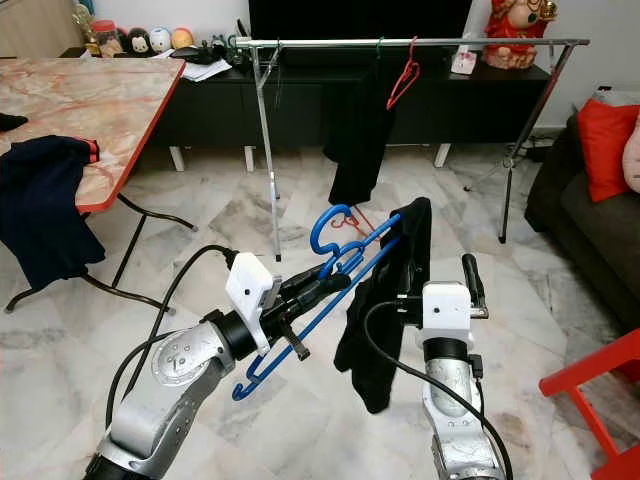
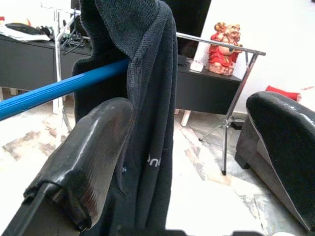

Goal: Hang hanger

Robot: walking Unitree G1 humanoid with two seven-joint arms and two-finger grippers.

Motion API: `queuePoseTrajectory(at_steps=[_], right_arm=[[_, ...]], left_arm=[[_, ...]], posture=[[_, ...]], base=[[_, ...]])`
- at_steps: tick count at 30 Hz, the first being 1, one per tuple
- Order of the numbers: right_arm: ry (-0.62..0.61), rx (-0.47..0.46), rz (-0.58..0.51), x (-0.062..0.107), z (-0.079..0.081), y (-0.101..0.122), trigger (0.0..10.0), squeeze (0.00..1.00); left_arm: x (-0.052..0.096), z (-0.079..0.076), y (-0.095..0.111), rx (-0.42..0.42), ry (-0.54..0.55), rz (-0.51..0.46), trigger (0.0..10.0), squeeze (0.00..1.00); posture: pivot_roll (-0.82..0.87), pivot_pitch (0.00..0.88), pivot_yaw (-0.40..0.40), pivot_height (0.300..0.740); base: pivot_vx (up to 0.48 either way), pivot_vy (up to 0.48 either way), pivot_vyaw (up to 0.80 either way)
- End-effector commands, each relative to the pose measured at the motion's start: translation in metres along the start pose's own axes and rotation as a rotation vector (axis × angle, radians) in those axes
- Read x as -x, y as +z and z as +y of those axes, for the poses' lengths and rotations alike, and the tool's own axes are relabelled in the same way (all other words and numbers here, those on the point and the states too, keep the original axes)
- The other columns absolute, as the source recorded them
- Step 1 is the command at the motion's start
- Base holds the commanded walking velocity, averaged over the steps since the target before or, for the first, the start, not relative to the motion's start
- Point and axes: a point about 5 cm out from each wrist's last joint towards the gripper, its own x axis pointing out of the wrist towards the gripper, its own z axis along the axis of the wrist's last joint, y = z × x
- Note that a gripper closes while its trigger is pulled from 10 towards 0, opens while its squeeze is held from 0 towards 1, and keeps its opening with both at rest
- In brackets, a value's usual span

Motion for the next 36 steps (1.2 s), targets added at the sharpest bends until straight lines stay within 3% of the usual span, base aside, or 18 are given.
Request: queuePoseTrajectory(at_steps=[1,22,36], right_arm=[[0.015,0.006,0.018,0.0,0.002,-0.002,10.0,0.0],[0.063,0.032,0.021,-0.023,0.01,0.001,10.0,0.0],[0.025,0.049,0.079,-0.039,0.01,-0.003,10.0,0.0]], left_arm=[[-0.006,-0.002,0.015,-0.036,-0.017,-0.079,10.0,0.0],[-0.007,-0.003,0.016,-0.038,-0.017,-0.083,10.0,0.0],[-0.006,-0.002,0.016,-0.039,-0.009,-0.082,10.0,0.0]], posture=[[-0.11,0.0,-0.037,0.74],[-0.11,0.0,-0.043,0.74],[-0.1,0.0,-0.048,0.74]], base=[[0.0,0.0,0.0],[0.0,0.0,0.0],[0.0,0.0,0.0]])
